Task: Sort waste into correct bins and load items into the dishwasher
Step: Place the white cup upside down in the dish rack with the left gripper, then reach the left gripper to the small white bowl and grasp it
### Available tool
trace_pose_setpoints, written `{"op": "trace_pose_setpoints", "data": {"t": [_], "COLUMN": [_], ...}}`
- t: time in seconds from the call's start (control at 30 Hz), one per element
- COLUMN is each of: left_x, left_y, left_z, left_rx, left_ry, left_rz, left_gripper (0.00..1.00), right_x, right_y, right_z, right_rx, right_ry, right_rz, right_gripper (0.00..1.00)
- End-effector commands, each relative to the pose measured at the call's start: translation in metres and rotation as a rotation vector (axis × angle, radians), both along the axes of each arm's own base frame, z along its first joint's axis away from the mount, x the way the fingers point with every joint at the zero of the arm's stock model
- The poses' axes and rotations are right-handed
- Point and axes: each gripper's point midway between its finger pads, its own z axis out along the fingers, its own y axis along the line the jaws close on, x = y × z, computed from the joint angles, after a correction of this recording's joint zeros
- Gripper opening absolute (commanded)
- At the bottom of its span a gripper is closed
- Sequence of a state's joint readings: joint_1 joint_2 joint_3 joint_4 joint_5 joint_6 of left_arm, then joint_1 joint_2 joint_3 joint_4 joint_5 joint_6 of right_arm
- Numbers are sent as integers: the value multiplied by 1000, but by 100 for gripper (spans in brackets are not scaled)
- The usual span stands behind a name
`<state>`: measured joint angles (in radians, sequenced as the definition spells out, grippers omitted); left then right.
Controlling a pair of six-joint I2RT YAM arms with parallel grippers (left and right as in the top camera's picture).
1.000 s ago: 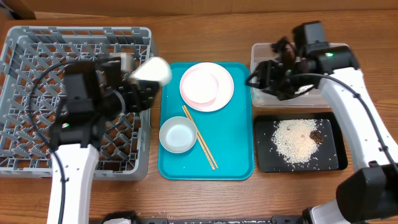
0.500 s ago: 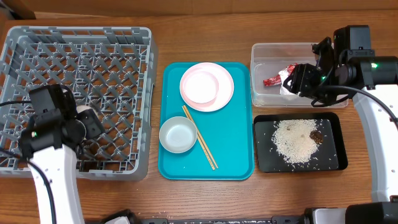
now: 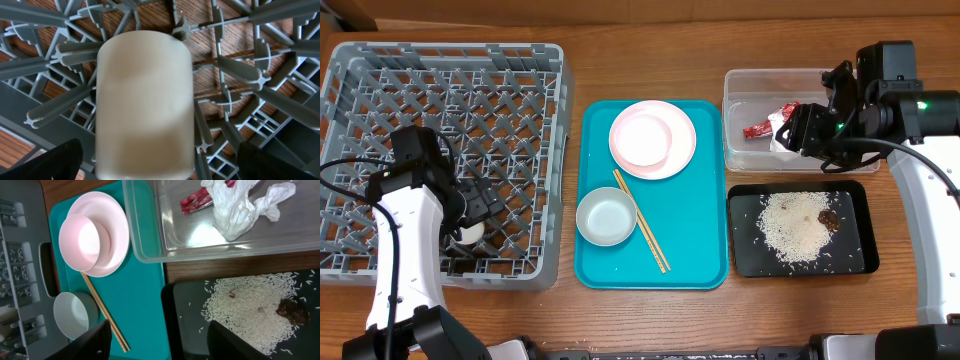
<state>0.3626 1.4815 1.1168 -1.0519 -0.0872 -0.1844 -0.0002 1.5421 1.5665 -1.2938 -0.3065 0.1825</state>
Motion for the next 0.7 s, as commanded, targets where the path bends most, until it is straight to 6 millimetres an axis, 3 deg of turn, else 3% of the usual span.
{"op": "trace_pose_setpoints", "data": {"t": [0.0, 0.07, 0.2, 0.3, 0.4, 0.47, 0.57, 0.67], "left_x": [16, 36, 62, 69, 63, 54, 42, 34], "left_y": [-1, -22, -72, -135, -188, -228, -263, -285], "left_z": [30, 62, 107, 124, 114, 92, 61, 30], "left_rx": [-2, -65, -144, -179, -223, -239, -246, -239], "left_ry": [-116, -255, -459, -524, -481, -400, -291, -183], "left_rz": [10, -66, -252, -451, -607, -726, -831, -884], "left_gripper": [100, 100, 100, 100, 100, 100, 100, 100], "right_x": [1, 1, 1, 0, -1, -2, -2, -2], "right_y": [-2, -2, -2, -2, -2, -2, -2, -2], "right_z": [4, 4, 4, 3, 3, 3, 3, 3], "right_rx": [-13, -13, -13, -13, -13, -13, -13, -13], "right_ry": [-17, -17, -16, -12, -8, -6, -5, -5], "right_rz": [2, 2, 2, 2, 2, 2, 2, 2], "right_gripper": [63, 64, 71, 79, 81, 81, 81, 81]}}
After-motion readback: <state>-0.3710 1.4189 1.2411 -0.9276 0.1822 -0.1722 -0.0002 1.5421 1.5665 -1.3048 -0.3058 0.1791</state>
